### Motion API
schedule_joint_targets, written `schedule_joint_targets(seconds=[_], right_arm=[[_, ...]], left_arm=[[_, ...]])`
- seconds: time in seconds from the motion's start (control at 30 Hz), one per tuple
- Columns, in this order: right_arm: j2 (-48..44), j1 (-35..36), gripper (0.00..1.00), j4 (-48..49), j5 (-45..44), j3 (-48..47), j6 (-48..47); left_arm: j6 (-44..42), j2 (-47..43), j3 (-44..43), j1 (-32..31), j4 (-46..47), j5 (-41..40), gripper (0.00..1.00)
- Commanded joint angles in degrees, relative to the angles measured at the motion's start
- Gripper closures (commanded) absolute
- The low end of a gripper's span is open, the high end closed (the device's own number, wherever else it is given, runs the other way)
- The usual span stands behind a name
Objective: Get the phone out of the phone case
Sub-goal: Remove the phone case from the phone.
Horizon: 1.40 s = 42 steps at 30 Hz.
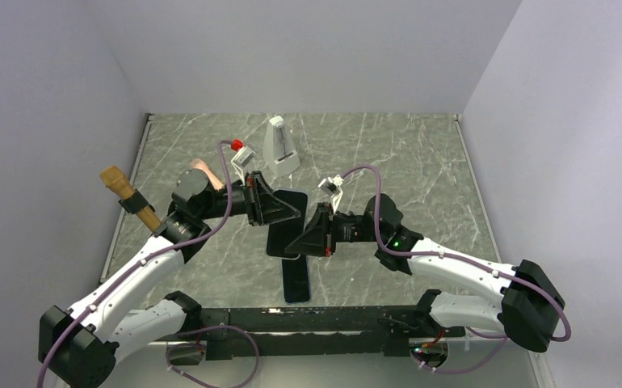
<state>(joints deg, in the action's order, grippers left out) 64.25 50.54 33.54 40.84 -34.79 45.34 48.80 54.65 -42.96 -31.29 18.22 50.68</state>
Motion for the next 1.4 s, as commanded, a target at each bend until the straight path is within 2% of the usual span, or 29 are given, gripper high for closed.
schedule_joint_targets(seconds=[0.0,0.07,0.13,0.23,0.33,0.4,0.5,0.67,0.97,1.03,1.1,1.2,1.37], right_arm=[[-1.4,0.0,0.93,1.2,0.2,-2.6,-1.8],[-2.1,-0.1,0.77,-2.2,-2.5,-2.8,-3.0],[-2.8,0.0,0.68,-2.9,-4.7,-2.2,-2.9],[-3.1,-0.1,0.55,2.0,-3.7,0.4,-1.6],[-2.4,-0.1,0.47,6.1,-1.1,1.9,-0.4],[-2.2,-0.1,0.46,7.9,0.6,2.8,-0.1],[-2.4,-0.1,0.5,9.9,2.3,3.9,-0.3],[-3.2,-0.1,0.69,11.0,3.7,4.0,-1.5],[-3.4,-0.1,0.91,10.6,5.4,3.3,-5.5],[-3.1,-0.1,1.0,9.6,5.0,3.0,-8.6],[-2.1,-0.2,1.0,7.8,6.0,1.5,-11.6],[-0.1,-0.3,1.0,10.5,8.5,0.5,-15.3],[5.3,-2.4,1.0,11.8,13.1,-3.1,-18.5]], left_arm=[[-2.6,-1.1,-3.5,-0.4,1.7,4.8,1.0],[-3.4,-2.5,-3.5,-0.4,-0.1,1.0,1.0],[-3.0,-4.2,-2.7,-0.3,-0.3,-3.0,1.0],[-0.7,-6.7,-0.2,-0.3,1.5,-9.0,1.0],[2.5,-8.1,2.0,0.3,5.9,-10.7,1.0],[4.0,-8.2,2.5,0.7,7.6,-10.6,1.0],[5.3,-7.2,1.8,1.2,8.0,-9.3,1.0],[8.5,-5.3,1.5,1.8,11.3,-6.1,1.0],[16.4,-2.2,2.1,2.1,20.1,-0.4,1.0],[18.5,-1.3,1.8,2.1,22.0,1.3,1.0],[20.9,-0.2,1.3,2.1,24.1,4.1,1.0],[24.4,1.0,0.9,2.1,28.5,7.4,1.0],[31.2,1.1,1.7,2.1,35.7,9.4,1.0]])
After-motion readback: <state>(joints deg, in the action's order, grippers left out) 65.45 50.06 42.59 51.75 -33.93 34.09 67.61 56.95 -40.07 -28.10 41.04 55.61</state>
